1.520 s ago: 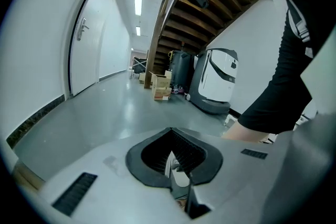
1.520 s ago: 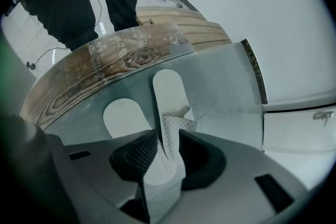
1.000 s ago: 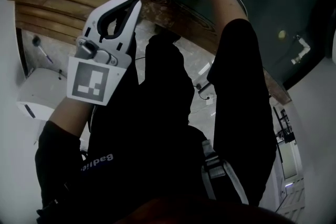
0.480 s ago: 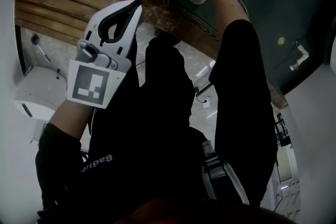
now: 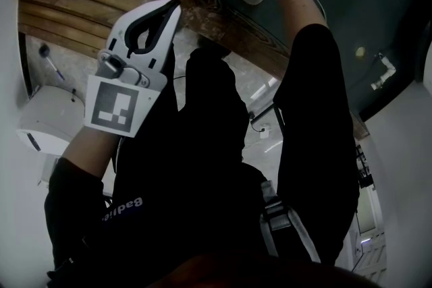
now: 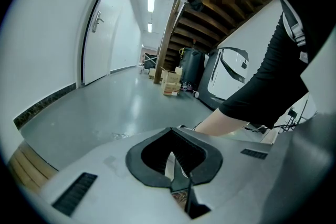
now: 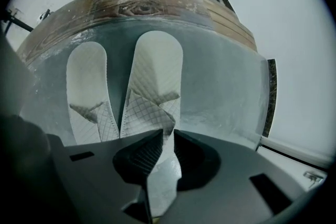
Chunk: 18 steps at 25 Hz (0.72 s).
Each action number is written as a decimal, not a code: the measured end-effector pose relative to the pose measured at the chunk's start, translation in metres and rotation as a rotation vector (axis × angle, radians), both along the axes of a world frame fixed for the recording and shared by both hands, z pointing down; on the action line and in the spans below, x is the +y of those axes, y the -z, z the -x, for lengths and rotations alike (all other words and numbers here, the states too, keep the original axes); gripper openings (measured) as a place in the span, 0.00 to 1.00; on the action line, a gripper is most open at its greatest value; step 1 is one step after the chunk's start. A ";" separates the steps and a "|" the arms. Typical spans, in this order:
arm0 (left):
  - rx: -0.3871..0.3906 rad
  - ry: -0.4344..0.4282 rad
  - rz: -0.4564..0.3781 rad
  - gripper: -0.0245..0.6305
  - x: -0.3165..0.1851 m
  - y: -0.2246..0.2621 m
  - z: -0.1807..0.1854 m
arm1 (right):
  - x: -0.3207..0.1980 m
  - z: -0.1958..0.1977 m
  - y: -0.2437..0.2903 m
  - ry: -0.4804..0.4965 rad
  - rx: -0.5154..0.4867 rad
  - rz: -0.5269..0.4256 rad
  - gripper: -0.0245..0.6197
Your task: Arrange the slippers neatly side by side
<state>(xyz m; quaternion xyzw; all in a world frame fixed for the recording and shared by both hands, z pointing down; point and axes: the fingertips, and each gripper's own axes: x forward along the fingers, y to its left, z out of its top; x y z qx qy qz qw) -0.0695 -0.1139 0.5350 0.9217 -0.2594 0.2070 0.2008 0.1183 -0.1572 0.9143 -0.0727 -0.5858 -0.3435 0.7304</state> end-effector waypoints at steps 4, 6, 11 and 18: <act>0.003 -0.008 -0.004 0.04 0.006 0.010 -0.004 | 0.000 -0.003 0.025 -0.071 -0.051 -0.049 0.16; 0.008 -0.016 -0.009 0.04 0.011 0.022 -0.007 | 0.002 -0.009 0.049 -0.172 -0.089 -0.092 0.16; 0.036 -0.080 -0.063 0.04 0.024 0.069 -0.015 | 0.042 -0.002 0.131 -0.502 -0.341 -0.269 0.16; 0.063 -0.134 -0.117 0.04 0.045 0.148 -0.015 | 0.177 0.064 0.222 -0.676 -0.471 -0.212 0.16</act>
